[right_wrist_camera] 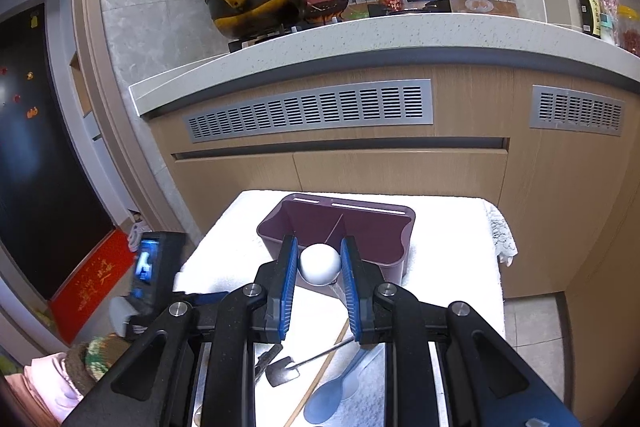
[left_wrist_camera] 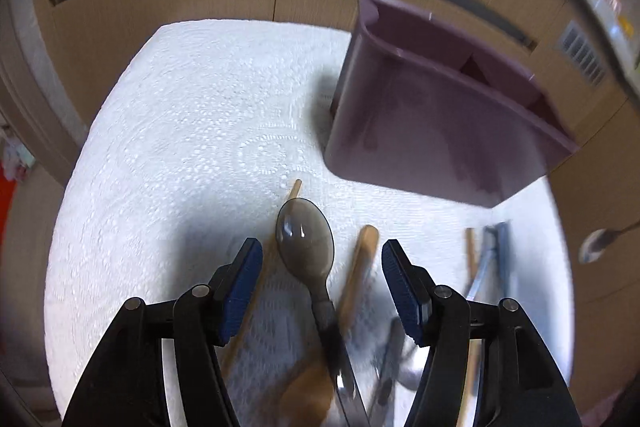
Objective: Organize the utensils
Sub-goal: 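Grasp a second smoky spoon by its handle with the left gripper, then drop the smoky spoon into the caddy with the left gripper while the right drops the white spoon in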
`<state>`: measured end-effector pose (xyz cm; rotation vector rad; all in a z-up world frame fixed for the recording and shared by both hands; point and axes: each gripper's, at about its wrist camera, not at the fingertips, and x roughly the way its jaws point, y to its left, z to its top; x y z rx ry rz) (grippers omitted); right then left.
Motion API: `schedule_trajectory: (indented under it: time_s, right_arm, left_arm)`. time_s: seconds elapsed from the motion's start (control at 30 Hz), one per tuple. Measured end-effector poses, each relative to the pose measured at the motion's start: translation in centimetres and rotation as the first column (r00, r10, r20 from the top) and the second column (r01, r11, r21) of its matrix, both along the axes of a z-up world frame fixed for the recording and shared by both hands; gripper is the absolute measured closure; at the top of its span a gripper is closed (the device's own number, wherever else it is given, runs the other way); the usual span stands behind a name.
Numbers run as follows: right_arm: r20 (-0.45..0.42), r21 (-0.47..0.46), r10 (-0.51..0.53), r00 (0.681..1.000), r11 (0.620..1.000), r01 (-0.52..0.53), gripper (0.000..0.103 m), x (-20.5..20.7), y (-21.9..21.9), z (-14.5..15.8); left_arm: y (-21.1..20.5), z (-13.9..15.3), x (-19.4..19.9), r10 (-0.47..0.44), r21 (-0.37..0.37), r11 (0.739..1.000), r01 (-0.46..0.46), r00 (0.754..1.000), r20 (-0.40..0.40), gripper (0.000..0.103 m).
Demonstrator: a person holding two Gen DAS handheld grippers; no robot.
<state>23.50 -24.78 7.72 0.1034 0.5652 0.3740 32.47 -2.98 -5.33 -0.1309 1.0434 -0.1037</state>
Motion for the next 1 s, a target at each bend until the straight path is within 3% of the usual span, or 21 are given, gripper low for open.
schedule_trajectory:
  time_s: [0.07,0.1,0.13,0.23,0.3,0.4,0.53,0.63,0.77,0.8,0.87,1.0]
  right_arm:
    - [-0.006,0.001,0.006,1.000,1.000,-0.006,0.083,-0.1,0.1,-0.2]
    - [-0.009,0.000,0.007,1.000,1.000,-0.007,0.083,-0.1,0.1,-0.4]
    - [-0.011,0.000,0.008,1.000,1.000,-0.008,0.083,-0.2,0.1,-0.5]
    - [-0.012,0.000,0.007,1.000,1.000,-0.007,0.083,-0.5,0.0,-0.7]
    - [-0.009,0.001,0.008,1.000,1.000,-0.008,0.083,-0.7,-0.2,-0.8]
    - [-0.007,0.005,0.007,1.000,1.000,-0.007,0.083,-0.8,-0.3,-0.6]
    - [0.018,0.026,0.005,1.000,1.000,-0.005,0.083,-1.2,-0.4,0.4]
    - [0.055,0.058,0.002,0.998,0.998,-0.006,0.083,-0.9,-0.7,2.4]
    - [0.130,0.085,0.005,0.991,0.996,-0.017,0.083,0.4,-0.6,6.1]
    - [0.141,0.090,0.005,0.990,0.996,-0.018,0.083,0.9,-0.6,6.7]
    - [0.161,0.096,-0.002,0.987,0.995,-0.013,0.083,2.1,-0.5,7.8]
    - [0.166,0.076,-0.017,0.986,0.997,0.004,0.083,4.8,-0.3,7.8]
  left_arm:
    - [-1.1,-0.8,0.6,0.002,0.061,0.998,-0.002,1.000,0.002,0.053]
    - [-1.2,-0.9,0.6,0.003,0.095,0.995,-0.006,1.000,0.030,0.067]
    - [-1.3,-0.9,0.6,0.006,0.117,0.993,-0.012,0.999,0.052,0.069]
    - [-0.4,-0.3,-0.7,-0.007,0.047,0.999,0.003,0.996,0.094,0.069]
    - [-0.1,1.0,-2.4,-0.022,0.044,0.999,0.015,0.987,0.157,0.069]
    - [-0.1,4.1,-5.7,-0.048,0.039,0.998,0.039,0.960,0.277,0.069]
    - [0.0,10.1,-8.9,-0.072,0.011,0.997,0.075,0.886,0.457,0.069]
    - [0.2,15.9,-9.5,-0.078,-0.036,0.992,0.122,0.809,0.583,0.069]
    - [-0.5,22.6,-8.1,-0.063,-0.063,0.984,0.165,0.663,0.746,0.069]
    - [-0.8,23.5,-7.6,-0.058,-0.060,0.984,0.166,0.625,0.778,0.069]
    - [-1.2,24.3,-6.1,-0.051,-0.068,0.981,0.180,0.584,0.810,0.069]
    - [-2.3,22.8,-1.9,-0.049,-0.042,0.987,0.157,0.534,0.844,0.069]
